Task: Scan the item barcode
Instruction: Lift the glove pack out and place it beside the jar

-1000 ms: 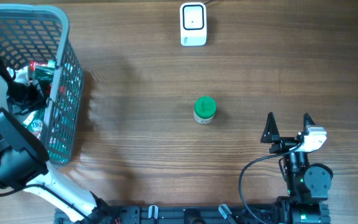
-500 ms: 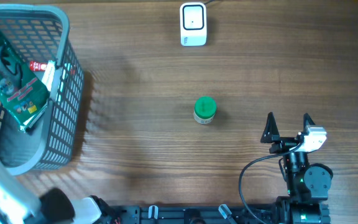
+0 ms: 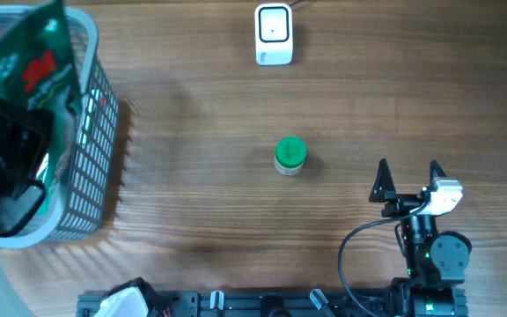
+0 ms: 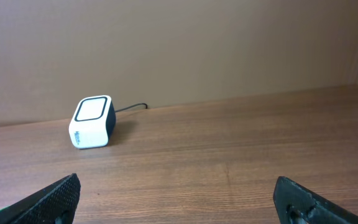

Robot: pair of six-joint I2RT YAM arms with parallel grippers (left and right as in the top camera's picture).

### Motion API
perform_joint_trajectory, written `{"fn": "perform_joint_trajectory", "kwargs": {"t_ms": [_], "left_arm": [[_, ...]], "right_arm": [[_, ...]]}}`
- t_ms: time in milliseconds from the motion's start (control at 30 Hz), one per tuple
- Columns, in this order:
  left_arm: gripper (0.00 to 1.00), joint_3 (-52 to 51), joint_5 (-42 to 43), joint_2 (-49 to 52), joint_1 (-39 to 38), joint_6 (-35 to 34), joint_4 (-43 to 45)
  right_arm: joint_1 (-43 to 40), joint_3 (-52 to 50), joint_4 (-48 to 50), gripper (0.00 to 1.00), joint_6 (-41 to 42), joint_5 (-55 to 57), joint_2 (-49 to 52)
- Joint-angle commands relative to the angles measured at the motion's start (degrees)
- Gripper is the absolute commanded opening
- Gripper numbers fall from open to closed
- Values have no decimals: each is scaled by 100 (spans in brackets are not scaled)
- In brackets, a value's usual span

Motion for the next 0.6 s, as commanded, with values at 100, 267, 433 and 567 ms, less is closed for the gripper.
{"fn": "perform_joint_trajectory", "kwargs": {"t_ms": [100, 267, 433, 567], "left_arm": [[4, 22, 678, -26, -664, -557, 105], [4, 22, 675, -15, -894, -1104, -59], [4, 20, 293, 133, -1471, -1132, -184], [4, -442, -595, 192, -2376, -1204, -59]], "right_arm": [[-22, -7, 17, 100, 9, 57, -26], [-22, -7, 17, 100, 9, 57, -26], [-22, -7, 17, 100, 11, 57, -26], [-22, -7, 17, 100, 9, 57, -26]]}}
